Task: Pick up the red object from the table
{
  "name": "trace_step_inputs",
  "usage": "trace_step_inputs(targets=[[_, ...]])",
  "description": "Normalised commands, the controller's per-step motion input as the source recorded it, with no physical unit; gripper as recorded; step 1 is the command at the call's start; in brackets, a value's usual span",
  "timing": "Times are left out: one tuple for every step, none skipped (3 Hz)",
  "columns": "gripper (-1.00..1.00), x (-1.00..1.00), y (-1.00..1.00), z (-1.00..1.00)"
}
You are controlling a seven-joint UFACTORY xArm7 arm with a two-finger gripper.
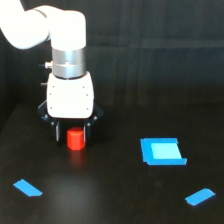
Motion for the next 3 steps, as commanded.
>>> trace_step_inputs(targets=[[-1.00, -0.13, 0.01, -0.19], [-1.00, 0.01, 0.07, -0.08], [-1.00, -0.01, -0.08, 0.08]])
